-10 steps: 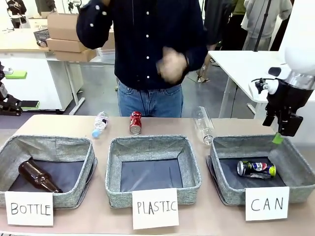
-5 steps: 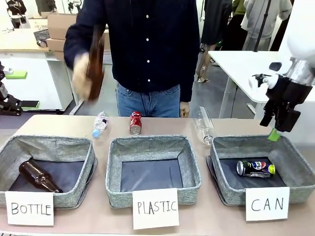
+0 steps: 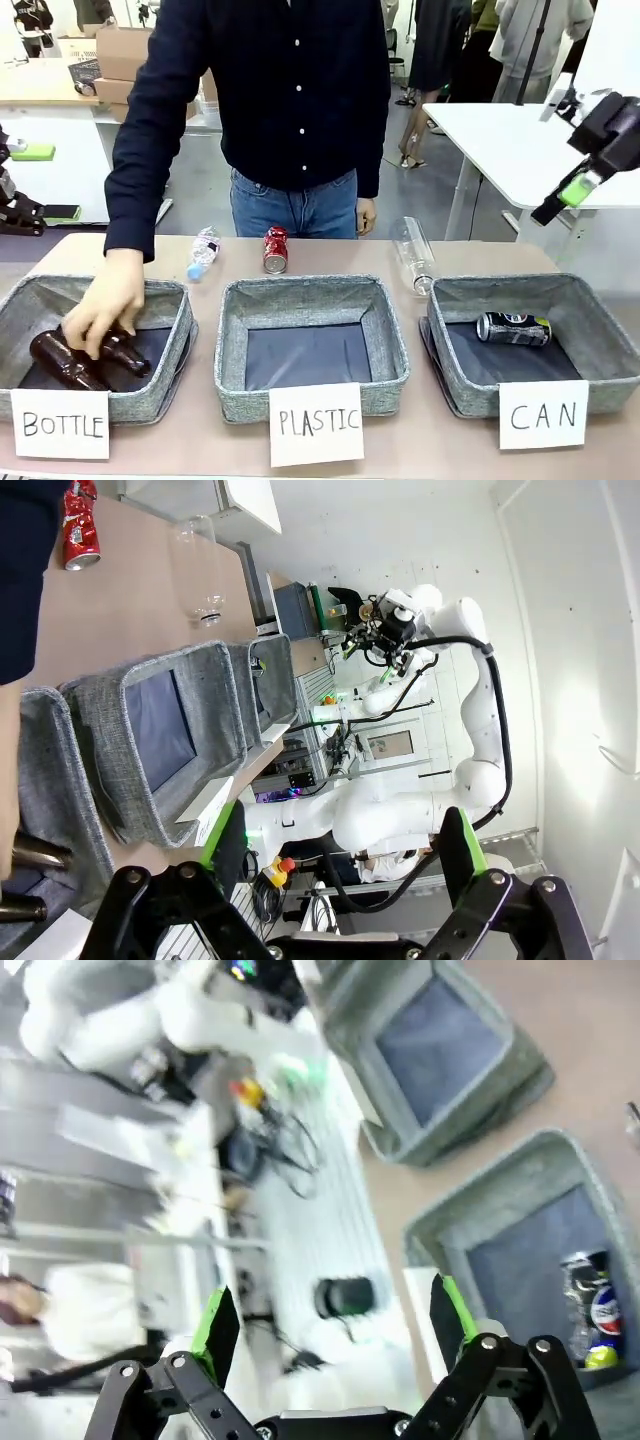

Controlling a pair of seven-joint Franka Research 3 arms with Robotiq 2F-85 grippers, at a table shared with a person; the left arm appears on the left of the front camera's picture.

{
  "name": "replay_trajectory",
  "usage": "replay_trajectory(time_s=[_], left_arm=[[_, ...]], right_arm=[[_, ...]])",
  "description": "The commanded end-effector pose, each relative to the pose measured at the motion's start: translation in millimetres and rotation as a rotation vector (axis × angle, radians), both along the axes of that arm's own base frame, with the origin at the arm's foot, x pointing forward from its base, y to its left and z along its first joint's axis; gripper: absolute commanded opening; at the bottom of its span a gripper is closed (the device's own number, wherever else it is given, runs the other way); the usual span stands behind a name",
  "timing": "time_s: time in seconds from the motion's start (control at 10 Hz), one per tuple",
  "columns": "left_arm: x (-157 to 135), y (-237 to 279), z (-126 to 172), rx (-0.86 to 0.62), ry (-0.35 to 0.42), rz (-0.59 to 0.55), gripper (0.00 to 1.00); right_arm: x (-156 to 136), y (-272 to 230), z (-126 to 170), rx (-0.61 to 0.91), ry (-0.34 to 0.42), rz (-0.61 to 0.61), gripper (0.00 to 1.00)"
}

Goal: Sort the can waste into the basket.
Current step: Pick up the can waste from the table and place it in the right Fabric basket.

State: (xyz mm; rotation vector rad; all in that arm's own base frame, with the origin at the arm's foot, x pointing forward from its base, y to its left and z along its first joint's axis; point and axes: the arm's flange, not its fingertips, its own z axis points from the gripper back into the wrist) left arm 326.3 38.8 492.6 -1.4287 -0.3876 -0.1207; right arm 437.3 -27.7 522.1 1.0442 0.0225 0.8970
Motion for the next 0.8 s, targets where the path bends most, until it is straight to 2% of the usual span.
replay_trajectory(time_s=[0.0, 0.1, 0.3, 0.4, 0.5, 0.7], left_arm=[[1, -2, 1, -0.018, -0.023, -0.003, 1.0], [1, -2, 1, -0.018, -0.023, -0.003, 1.0], [1, -2, 1, -0.018, -0.023, -0.003, 1.0], [1, -2, 1, -0.018, -0.023, -0.003, 1.0], [1, -2, 1, -0.018, -0.023, -0.003, 1.0], [1, -2, 1, -0.018, -0.023, -0.003, 1.0]], right_arm=[[13, 8, -4, 0.598, 0.652, -1.022, 1.0], [2, 16, -10, 0.614, 0.694, -1.395, 1.0], [-12, 37, -3, 0.54, 0.657, -1.385, 1.0], [-11, 38, -3, 0.504, 0.578, -1.352, 1.0], [10, 8, -15, 0.065, 0.378, -0.545, 1.0], [10, 8, -15, 0.065, 0.378, -0.545, 1.0]])
